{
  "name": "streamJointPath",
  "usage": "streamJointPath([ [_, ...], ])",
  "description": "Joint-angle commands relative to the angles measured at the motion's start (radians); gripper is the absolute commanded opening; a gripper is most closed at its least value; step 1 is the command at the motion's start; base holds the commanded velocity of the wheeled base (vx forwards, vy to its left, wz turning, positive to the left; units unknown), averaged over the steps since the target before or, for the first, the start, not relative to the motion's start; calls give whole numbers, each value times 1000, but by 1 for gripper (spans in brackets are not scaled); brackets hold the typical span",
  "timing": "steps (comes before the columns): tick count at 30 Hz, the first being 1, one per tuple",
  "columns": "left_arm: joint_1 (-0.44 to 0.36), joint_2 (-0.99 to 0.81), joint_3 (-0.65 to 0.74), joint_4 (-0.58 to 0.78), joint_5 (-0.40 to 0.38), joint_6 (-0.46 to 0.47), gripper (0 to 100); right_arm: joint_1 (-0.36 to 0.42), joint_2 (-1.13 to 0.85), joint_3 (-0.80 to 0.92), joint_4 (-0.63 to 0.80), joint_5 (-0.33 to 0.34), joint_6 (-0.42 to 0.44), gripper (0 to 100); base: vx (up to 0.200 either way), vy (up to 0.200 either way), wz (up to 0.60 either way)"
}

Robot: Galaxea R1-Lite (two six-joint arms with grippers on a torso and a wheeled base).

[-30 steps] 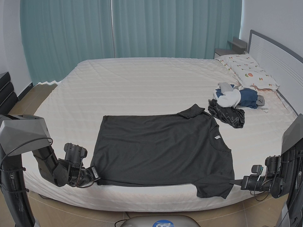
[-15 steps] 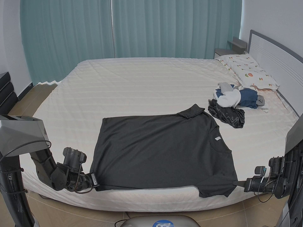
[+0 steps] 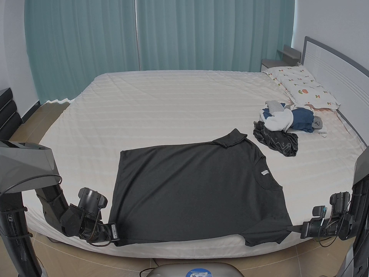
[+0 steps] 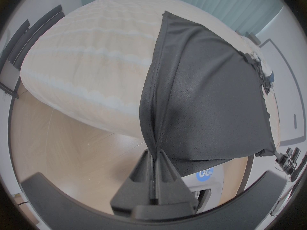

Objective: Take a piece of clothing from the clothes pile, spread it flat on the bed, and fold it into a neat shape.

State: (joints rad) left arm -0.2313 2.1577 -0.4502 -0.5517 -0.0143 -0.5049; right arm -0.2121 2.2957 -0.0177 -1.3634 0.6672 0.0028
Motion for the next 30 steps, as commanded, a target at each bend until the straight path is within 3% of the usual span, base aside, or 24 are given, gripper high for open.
streamJointPath([
  [1,-11,-42,1,47,-1,19,0,-18,-12,18,17,0,-10,0,0,0,0],
  [8,-20,-61,-2,139,-1,63,0,-26,-62,18,155,0,-113,0,0,0,0],
  [16,-5,-102,-28,136,-6,49,0,-39,-70,18,76,11,-106,0,0,0,0],
  [24,18,-139,-85,128,-13,-52,0,-29,-59,18,-39,87,-52,0,0,0,0],
  [30,43,-137,-123,85,-19,-138,0,11,-48,5,-200,89,125,0,0,0,0],
])
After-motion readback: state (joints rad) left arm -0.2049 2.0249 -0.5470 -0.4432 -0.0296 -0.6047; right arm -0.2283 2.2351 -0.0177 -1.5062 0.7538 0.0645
